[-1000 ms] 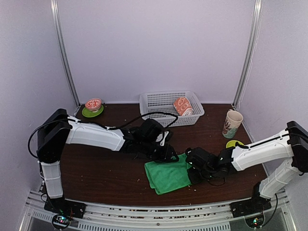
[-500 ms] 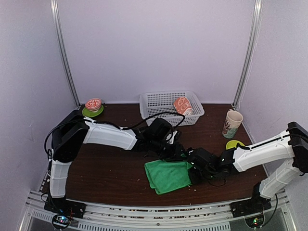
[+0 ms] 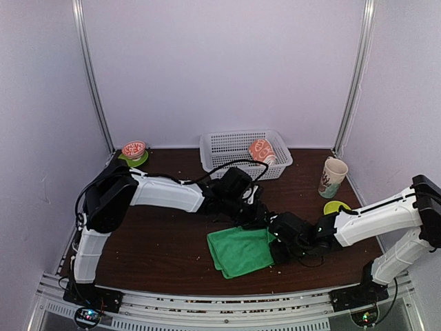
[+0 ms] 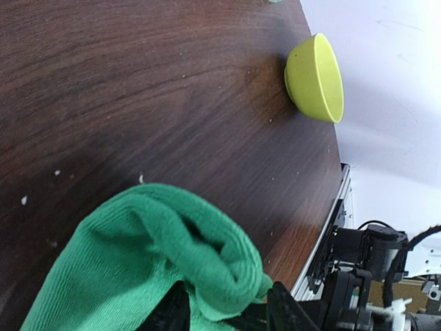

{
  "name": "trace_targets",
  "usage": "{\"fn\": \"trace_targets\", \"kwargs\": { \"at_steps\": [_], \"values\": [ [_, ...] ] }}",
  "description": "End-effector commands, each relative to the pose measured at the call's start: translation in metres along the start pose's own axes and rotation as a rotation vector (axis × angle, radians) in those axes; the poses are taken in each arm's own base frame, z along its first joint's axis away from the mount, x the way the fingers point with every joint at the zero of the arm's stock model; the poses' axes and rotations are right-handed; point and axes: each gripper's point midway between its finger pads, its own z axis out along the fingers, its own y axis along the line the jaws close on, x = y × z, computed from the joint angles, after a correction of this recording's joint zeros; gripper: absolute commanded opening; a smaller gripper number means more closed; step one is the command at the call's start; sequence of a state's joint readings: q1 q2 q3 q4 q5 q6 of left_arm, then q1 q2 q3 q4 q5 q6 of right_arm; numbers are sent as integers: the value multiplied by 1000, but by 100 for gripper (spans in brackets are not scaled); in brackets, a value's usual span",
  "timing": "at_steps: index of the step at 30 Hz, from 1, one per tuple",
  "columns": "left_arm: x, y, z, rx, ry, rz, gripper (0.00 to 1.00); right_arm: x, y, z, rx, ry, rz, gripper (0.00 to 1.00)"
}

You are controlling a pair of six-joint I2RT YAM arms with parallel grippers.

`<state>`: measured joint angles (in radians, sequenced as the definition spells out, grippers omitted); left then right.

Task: Roll the towels
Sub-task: Roll the towel at the center of the board.

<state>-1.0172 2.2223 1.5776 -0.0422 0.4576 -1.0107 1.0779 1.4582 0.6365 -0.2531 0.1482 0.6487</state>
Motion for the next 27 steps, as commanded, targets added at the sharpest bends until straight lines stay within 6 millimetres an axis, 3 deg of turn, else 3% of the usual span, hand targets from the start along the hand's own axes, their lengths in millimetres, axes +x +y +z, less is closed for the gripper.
{"fn": "trace_targets", "kwargs": {
  "at_steps": [1,4,10,16,19,27],
  "values": [
    [-6,-9,10,53,-13,20,36,25,0,5,-23,95,-33,1],
    [-4,-2,13,34,-9,15,30,23,-2,5,-24,91,-31,1],
    [-2,7,12,4,-11,6,1,15,1,-4,-31,73,-28,7],
    [-2,15,9,-32,-20,3,0,-14,2,-35,-46,23,26,31],
    [1,19,8,-43,-17,4,0,-25,-5,-45,-83,-14,97,36],
    [11,38,9,-94,-3,-3,0,-20,-30,-28,-129,-12,257,37]
  ]
}}
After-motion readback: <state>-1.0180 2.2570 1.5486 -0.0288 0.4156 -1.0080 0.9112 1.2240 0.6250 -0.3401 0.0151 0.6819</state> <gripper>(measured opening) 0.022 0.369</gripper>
